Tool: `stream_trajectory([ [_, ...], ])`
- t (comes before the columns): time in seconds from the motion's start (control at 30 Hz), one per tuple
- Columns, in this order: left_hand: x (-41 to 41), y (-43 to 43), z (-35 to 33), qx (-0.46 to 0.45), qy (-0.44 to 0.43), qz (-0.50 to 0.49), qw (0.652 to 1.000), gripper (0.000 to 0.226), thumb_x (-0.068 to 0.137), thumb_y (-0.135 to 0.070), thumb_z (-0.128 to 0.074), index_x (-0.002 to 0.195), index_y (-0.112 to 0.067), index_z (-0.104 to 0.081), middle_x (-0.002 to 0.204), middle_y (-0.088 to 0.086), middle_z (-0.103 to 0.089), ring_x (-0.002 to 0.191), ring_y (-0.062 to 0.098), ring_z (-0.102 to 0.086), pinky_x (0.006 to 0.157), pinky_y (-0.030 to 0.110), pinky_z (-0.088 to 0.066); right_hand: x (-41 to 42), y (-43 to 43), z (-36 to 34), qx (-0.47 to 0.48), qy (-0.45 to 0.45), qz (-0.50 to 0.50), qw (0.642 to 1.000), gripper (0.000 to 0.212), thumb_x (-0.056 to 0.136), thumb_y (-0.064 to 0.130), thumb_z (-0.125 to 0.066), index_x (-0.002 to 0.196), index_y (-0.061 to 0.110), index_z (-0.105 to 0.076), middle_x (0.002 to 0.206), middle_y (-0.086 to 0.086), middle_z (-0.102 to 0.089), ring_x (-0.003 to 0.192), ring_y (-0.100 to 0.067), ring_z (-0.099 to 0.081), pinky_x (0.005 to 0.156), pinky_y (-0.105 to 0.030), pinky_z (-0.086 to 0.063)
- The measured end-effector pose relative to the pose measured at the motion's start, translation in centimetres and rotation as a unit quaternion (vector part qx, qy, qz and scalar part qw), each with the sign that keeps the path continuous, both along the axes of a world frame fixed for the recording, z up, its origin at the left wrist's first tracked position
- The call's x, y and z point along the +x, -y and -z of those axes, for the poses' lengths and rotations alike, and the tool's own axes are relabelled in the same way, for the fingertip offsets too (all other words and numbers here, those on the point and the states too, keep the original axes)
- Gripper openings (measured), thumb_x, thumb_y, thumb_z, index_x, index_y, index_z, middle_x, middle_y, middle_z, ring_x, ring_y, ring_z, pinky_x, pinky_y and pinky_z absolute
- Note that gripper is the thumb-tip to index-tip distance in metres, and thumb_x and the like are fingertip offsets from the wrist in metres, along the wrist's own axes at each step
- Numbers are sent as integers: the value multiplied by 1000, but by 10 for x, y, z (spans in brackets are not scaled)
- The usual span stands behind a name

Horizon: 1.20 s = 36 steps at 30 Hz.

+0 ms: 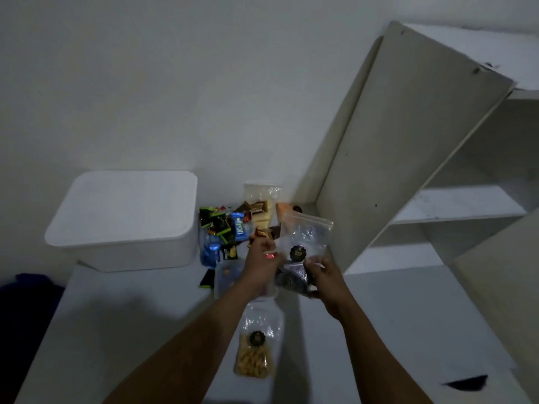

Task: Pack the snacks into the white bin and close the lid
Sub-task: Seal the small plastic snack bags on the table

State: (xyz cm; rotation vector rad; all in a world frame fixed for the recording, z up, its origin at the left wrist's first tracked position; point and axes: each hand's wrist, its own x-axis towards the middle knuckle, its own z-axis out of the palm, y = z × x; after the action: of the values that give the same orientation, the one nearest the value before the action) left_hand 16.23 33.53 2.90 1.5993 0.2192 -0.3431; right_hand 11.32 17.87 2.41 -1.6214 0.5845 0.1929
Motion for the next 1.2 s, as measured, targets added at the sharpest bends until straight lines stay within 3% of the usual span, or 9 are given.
stream_trajectory([
  [0.13,-21,28,48,30,-45,56,997,34,81,-1,-75,103,-21,-57,116,3,-57,96,17,-60,69,25,-53,-2,32,31,-47,-78,-20,996,18,95,25,-58,93,8,-62,95,-13,-69,86,-29,-67,78,-54,-58],
  [0.27,-43,54,83,117,-61,96,987,41,78,3,-74,111,-16,-57,114,2,-56,104,21,-57,77,26,-52,-11,62,71,-132,-136,-49,981,21,85,24,-68,70,11,-64,72,-13,-66,72,-27,-63,70,-44,-54],
  [0.33,-55,64,99,143,-66,104,982,44,77,7,-72,115,-9,-57,111,5,-53,103,21,-55,77,22,-52,-15,73,92,-158,-156,-75,972,22,81,32,-73,91,14,-66,89,-9,-69,85,-29,-67,77,-41,-56],
  [0.43,-69,72,118,182,-74,118,973,40,77,13,-69,107,-7,-54,92,0,-50,86,12,-51,62,6,-43,-20,82,107,-202,-171,-151,952,57,84,32,-74,131,9,-51,123,-12,-61,114,-30,-60,95,-36,-49],
  [0.53,-71,78,132,231,-79,131,961,40,74,4,-74,108,-8,-57,102,8,-57,89,17,-54,61,8,-40,-19,90,115,-220,-178,-203,937,69,85,30,-76,140,10,-39,133,-13,-55,122,-30,-55,99,-34,-45],
  [0.67,-67,89,138,326,-59,174,927,54,72,-18,-78,120,-12,-57,122,9,-47,112,23,-47,83,22,-37,-9,95,114,-244,-129,-231,933,88,71,44,-82,140,20,-33,128,-9,-55,111,-26,-60,95,-44,-53],
  [0.83,-57,99,135,377,-61,219,898,66,78,-26,-72,137,-12,-47,134,19,-39,125,33,-47,98,32,-45,4,102,117,-311,-104,-384,863,69,87,44,-67,146,25,-35,145,-9,-29,125,-31,-51,103,-41,-45],
  [1.07,-32,97,134,377,-98,269,881,74,50,-43,-70,113,-6,-58,119,18,-56,113,32,-57,90,41,-53,21,106,121,-337,-88,-392,852,61,83,47,-68,136,24,-50,137,-8,-36,121,-27,-50,100,-40,-48],
  [1.2,-4,96,112,369,-57,249,894,49,72,-31,-81,108,-2,-62,110,12,-63,101,27,-62,82,31,-48,50,100,119,-331,-60,-373,865,49,89,49,-58,133,26,-54,134,-9,-51,120,-22,-49,96,-26,-39],
])
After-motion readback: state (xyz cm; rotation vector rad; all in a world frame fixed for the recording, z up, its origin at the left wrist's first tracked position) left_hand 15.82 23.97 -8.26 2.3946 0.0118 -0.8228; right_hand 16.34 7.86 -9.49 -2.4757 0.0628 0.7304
